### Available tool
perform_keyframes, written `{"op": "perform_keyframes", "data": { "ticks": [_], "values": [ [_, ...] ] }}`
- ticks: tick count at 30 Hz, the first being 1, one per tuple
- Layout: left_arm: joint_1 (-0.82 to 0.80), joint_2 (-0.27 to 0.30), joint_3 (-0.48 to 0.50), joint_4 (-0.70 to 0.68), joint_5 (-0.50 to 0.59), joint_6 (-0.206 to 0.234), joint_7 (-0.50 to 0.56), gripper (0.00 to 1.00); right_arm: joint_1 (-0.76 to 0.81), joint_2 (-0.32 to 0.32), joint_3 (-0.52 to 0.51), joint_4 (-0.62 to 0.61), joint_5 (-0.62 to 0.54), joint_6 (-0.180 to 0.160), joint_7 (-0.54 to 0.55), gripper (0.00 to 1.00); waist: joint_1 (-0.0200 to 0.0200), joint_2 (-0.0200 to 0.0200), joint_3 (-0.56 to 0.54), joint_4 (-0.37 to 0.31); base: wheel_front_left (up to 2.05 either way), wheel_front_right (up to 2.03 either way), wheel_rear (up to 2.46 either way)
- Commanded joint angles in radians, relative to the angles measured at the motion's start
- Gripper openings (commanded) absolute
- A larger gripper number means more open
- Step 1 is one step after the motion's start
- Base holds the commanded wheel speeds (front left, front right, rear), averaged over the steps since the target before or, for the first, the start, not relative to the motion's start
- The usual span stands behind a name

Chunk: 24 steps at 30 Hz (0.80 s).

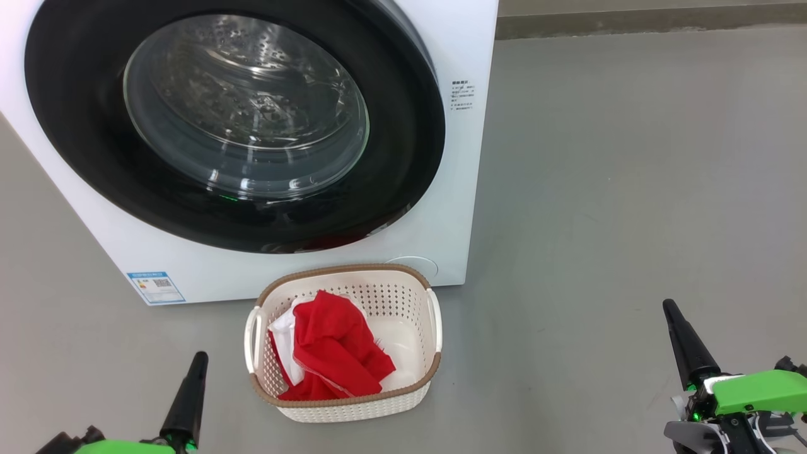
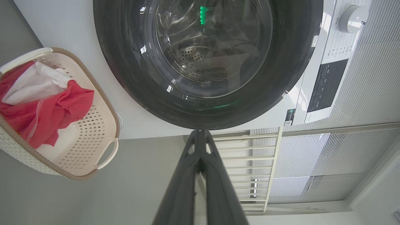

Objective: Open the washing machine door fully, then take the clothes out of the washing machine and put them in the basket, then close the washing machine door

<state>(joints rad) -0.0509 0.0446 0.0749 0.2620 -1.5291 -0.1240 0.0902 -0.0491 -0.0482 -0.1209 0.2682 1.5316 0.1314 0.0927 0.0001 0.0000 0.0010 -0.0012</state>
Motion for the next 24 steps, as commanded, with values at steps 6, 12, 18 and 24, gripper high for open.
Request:
{"op": "perform_keyframes", "data": {
  "ticks": [6,12,18,24],
  "values": [
    [-0.057,0.006,0.039,-0.017,-0.079,-0.007,0.023,0.0,-0.059,-0.002,0.006,-0.023,0.076,-0.001,0.021,0.0,0.0,0.0,0.002,0.001,0.0,0.0,0.0],
    [-0.057,0.006,0.039,-0.017,-0.079,-0.007,0.023,0.0,-0.059,-0.002,0.006,-0.023,0.076,-0.001,0.021,0.0,0.0,0.0,0.002,0.001,0.0,0.0,0.0],
    [-0.057,0.006,0.039,-0.017,-0.079,-0.007,0.023,0.0,-0.059,-0.002,0.006,-0.023,0.076,-0.001,0.021,0.0,0.0,0.0,0.002,0.001,0.0,0.0,0.0],
    [-0.057,0.006,0.039,-0.017,-0.079,-0.007,0.023,0.0,-0.059,-0.002,0.006,-0.023,0.076,-0.001,0.021,0.0,0.0,0.0,0.002,0.001,0.0,0.0,0.0]
  ]
}}
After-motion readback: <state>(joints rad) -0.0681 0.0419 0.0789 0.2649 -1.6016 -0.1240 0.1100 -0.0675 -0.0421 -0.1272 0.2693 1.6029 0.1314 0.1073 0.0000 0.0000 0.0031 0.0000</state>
